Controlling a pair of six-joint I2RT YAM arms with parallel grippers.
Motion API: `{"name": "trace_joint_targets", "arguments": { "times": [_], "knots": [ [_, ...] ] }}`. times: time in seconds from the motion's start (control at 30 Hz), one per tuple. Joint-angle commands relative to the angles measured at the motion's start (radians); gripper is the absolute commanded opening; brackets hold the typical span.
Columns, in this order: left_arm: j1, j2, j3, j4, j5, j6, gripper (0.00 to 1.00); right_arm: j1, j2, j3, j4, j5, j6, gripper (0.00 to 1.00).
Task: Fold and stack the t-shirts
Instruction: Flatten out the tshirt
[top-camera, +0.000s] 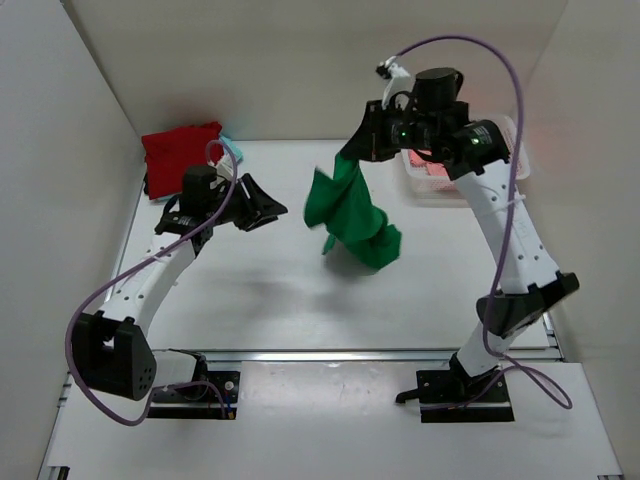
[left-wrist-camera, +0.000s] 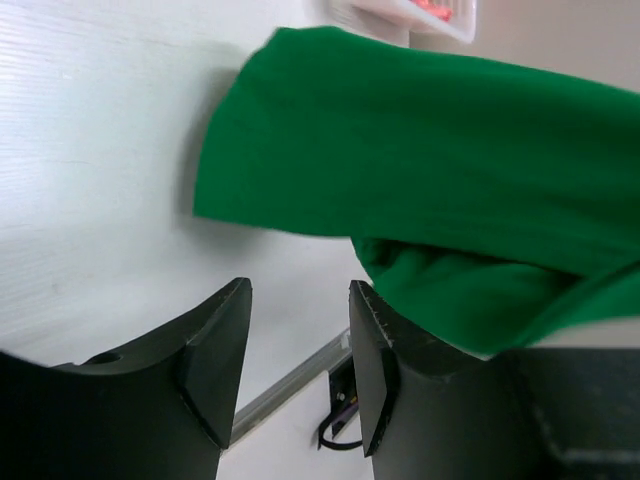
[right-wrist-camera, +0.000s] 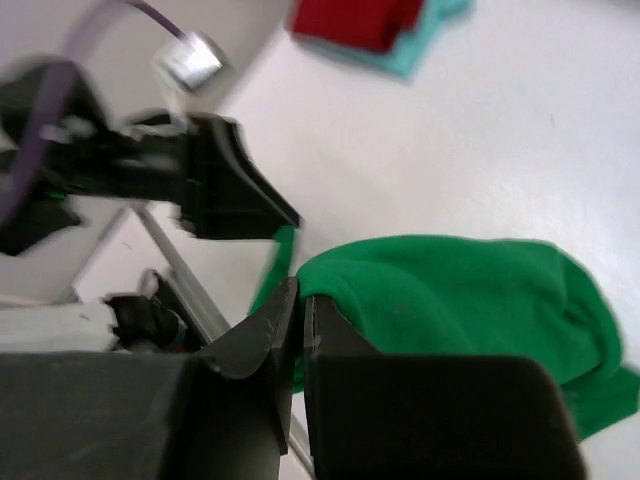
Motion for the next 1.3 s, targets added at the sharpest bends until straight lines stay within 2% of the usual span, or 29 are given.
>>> {"name": "trace_joint_targets", "arguments": {
  "times": [0.0,0.03,0.07,0.1,0.2,0.27,0.33,0.47,0.53,0.57,0.6,0.67,0.73,0.9,1.07,1.27],
  "knots": [
    [0.060,-0.055,-0.028,0.006,0.009,0.031,0.56,-0.043,-0.181,-0.046,0.365,-0.143,0.109,0.00],
    [0.066,-0.052,-0.024,-0.005,-0.004,0.042,0.56,-0.071,-0.184,-0.113,0.392,-0.166,0.184,0.00],
    [0.059,-0.050,-0.012,-0.020,-0.014,0.052,0.56,-0.137,-0.210,-0.176,0.413,-0.195,0.214,0.00],
    [0.060,-0.050,0.002,-0.031,-0.027,0.058,0.57,-0.150,-0.210,-0.199,0.401,-0.188,0.214,0.01],
    [0.082,-0.055,-0.005,-0.053,-0.036,0.057,0.60,-0.165,-0.181,-0.239,0.167,-0.060,0.127,0.00],
    [0.085,-0.057,-0.018,-0.070,-0.045,0.081,0.64,-0.183,-0.164,-0.247,0.078,0.013,0.080,0.00],
    [0.054,-0.055,-0.027,-0.079,-0.073,0.112,0.69,-0.225,-0.161,-0.287,0.045,0.033,0.076,0.00],
    [-0.004,-0.020,-0.064,-0.110,-0.107,0.190,0.70,-0.275,-0.108,-0.420,-0.013,0.045,0.044,0.00],
    [-0.009,-0.018,-0.103,-0.097,-0.090,0.186,0.71,-0.269,-0.078,-0.463,-0.071,0.131,0.020,0.00],
    [-0.009,-0.018,-0.122,-0.093,-0.084,0.184,0.71,-0.265,-0.066,-0.485,-0.082,0.190,0.006,0.05],
    [-0.010,-0.021,-0.127,-0.090,-0.079,0.187,0.72,-0.256,-0.064,-0.494,-0.083,0.233,-0.009,0.09],
    [-0.030,-0.015,-0.142,-0.103,-0.080,0.206,0.73,-0.236,-0.074,-0.528,-0.085,0.295,-0.013,0.27],
    [-0.053,-0.003,-0.146,-0.131,-0.088,0.239,0.73,-0.211,-0.095,-0.557,-0.080,0.310,-0.017,0.32],
    [-0.153,0.067,-0.090,-0.163,-0.143,0.305,0.75,-0.116,-0.143,-0.751,-0.005,0.301,0.026,0.33],
    [-0.282,0.235,0.072,-0.270,-0.217,0.348,0.75,-0.159,-0.192,-0.853,0.048,0.254,0.075,0.33],
    [-0.260,0.325,0.050,-0.235,-0.225,0.306,0.73,-0.199,-0.247,-0.916,0.085,0.214,0.110,0.33]
  ]
}}
